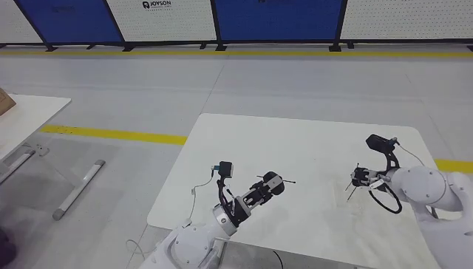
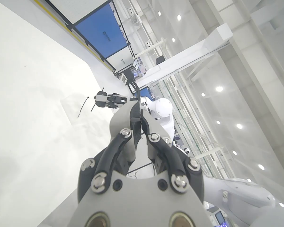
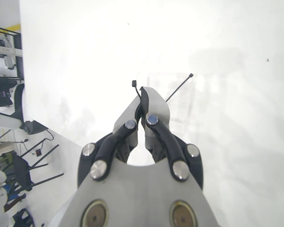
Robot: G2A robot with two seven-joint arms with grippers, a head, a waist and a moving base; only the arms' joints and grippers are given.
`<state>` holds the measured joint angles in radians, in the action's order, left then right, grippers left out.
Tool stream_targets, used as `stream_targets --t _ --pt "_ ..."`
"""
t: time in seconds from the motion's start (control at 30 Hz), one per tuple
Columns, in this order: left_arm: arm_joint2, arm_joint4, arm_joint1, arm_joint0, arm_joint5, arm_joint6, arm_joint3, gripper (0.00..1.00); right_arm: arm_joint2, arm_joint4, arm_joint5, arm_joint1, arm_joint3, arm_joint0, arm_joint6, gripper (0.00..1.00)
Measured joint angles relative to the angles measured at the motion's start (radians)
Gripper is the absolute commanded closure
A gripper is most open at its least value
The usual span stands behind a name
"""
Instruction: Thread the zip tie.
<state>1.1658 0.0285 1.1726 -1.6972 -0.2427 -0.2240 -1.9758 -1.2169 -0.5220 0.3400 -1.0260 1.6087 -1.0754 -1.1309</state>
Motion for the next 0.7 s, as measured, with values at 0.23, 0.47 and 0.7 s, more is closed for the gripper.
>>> stream_targets --t 0.23,0.47,0.7 --pt "0.000 0.000 0.000 0.000 0.000 0.000 0.000 1.00 -0.118 0.159 -0.045 0.003 0.174 -0.148 0.212 1.00" --pt "0.000 0.000 0.000 0.000 0.000 0.000 0.000 1.00 -0.120 0.128 -0.037 0.005 0.214 -0.181 0.228 1.00" --pt "0.000 0.003 0.002 0.013 0.042 0.027 0.002 1.00 -0.120 0.128 -0.037 0.005 0.214 -0.181 0.228 1.00"
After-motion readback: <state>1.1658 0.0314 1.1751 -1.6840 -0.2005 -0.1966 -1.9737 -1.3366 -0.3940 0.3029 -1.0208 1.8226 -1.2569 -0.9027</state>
